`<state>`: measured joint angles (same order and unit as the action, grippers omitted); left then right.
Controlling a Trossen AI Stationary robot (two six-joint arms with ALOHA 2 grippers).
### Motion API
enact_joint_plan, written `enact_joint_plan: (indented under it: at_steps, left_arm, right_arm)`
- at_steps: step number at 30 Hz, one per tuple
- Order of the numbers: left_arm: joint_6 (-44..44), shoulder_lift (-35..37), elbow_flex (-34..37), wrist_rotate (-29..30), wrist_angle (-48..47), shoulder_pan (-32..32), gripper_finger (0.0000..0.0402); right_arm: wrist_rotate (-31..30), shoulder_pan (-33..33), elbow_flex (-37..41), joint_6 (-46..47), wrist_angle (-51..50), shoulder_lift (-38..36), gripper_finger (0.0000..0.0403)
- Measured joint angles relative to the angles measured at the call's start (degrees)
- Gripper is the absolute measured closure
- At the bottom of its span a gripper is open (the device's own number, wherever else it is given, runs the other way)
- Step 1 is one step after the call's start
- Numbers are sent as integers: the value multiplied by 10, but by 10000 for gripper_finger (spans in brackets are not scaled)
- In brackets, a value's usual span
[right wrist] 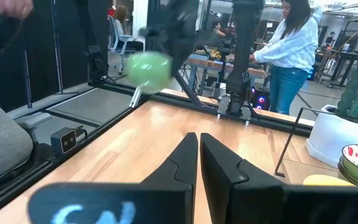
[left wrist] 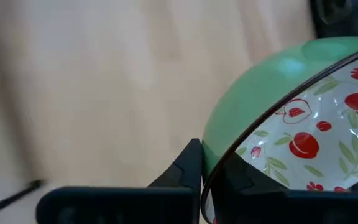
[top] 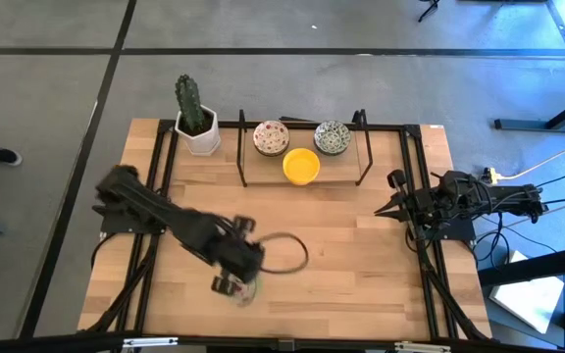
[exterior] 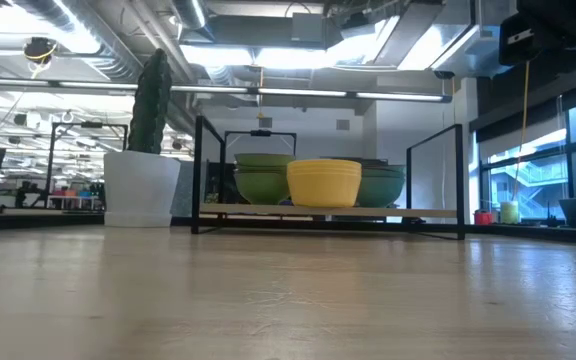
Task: Pick & Place Mini bowls
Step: Stack the green bowl on top of the green bowls on the shelf
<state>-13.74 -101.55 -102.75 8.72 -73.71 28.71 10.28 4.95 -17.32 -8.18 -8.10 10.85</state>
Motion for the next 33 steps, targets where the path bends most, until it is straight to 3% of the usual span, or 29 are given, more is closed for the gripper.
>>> enact_joint_plan:
  at_steps: [5, 8, 13, 17, 24, 27, 30, 33]
  left_arm:
    - [-27, 123, 57, 95, -1, -6, 395]
    - [-107, 203, 129, 116, -6, -27, 395]
    - [-273, 327, 274, 127, -3, -57, 395]
    - [-325, 391, 369, 123, 19, -49, 395]
    - [-371, 441, 472, 126, 66, -41, 394]
    - [-389, 438, 487, 155, 102, -48, 394]
    - [-342, 426, 487, 206, 187, -62, 394]
    - [-245, 417, 483, 215, 300, -94, 394]
  right_arm:
    - [3, 0, 0, 0, 0, 0, 381]
    - [3, 0, 0, 0, 0, 0, 381]
    - [3, 0, 0, -4, -1, 0, 381]
    - [3, 0, 0, -10, 0, 0, 381]
    - [3, 0, 0, -11, 0, 0, 381]
    - [3, 0, 0, -11, 0, 0, 381]
    - [3, 0, 0, -13, 1, 0, 381]
    - [3, 0, 0, -13, 1, 0, 381]
